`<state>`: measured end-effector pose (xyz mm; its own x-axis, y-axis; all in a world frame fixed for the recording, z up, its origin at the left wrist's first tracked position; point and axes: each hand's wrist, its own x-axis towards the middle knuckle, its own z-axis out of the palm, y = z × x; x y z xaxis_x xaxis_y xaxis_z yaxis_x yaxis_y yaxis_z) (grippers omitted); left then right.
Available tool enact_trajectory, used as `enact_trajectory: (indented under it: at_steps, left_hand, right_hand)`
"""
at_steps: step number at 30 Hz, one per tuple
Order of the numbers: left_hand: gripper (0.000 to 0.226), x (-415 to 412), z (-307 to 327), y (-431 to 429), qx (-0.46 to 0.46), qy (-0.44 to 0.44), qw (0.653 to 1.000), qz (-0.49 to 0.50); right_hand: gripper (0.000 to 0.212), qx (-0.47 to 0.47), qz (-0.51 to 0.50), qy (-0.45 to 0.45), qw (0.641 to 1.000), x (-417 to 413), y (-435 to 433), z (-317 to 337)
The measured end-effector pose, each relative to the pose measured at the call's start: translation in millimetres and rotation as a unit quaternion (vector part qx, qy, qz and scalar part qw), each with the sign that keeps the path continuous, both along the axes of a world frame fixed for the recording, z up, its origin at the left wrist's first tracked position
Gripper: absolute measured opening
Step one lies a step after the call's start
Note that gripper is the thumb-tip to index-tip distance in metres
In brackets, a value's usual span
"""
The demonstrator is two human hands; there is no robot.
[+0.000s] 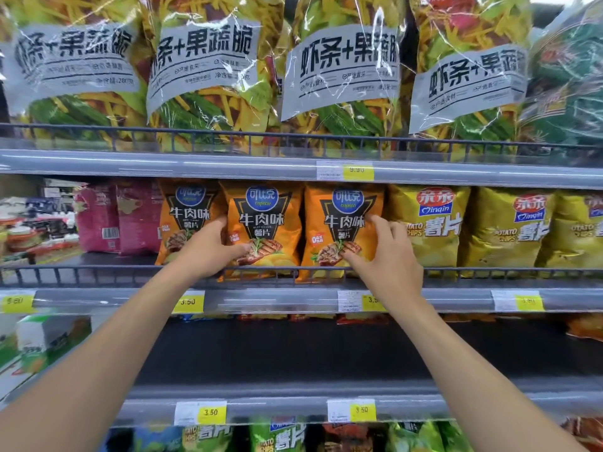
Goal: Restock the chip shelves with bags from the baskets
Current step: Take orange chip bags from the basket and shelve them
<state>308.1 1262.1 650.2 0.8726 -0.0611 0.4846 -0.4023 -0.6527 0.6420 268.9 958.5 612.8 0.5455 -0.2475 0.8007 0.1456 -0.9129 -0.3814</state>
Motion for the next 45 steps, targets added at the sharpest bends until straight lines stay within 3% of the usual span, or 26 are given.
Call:
enact_trajectory:
  at_steps: [5,10,20,27,35,45]
  left_hand:
    - [0.045,-7,-4,-7,0.019,-0.009,0.998,0.063]
    - [0.078,-25,-8,-10,0.072,-0.032,0.989,0.128]
    - [0.078,-81,-41,-1,0.132,-0.111,0.977,0.121]
    - [0.084,-117,-114,9,0.274,-0.141,0.945,0.106]
    - [0.085,-175,-195,-56,0.318,-0.166,0.933,-0.005]
    - [0.087,-249,-237,-222,0.311,-0.212,0.914,-0.151]
  right_hand:
    - [0.078,-0.01,0.027,0.001,1.0,2,-7,-5]
    - [0.079,-0.016,0.055,0.02,0.998,-7,-7,-5]
    - [0.083,-0.058,0.04,0.082,0.994,-51,2,-18]
    - [0.085,-0.137,-0.038,0.148,0.979,-117,10,-70]
    - [0.086,-0.137,-0.093,0.251,0.954,-226,-36,-134]
    - [0.09,-0.098,-0.234,0.255,0.933,-376,-151,-195]
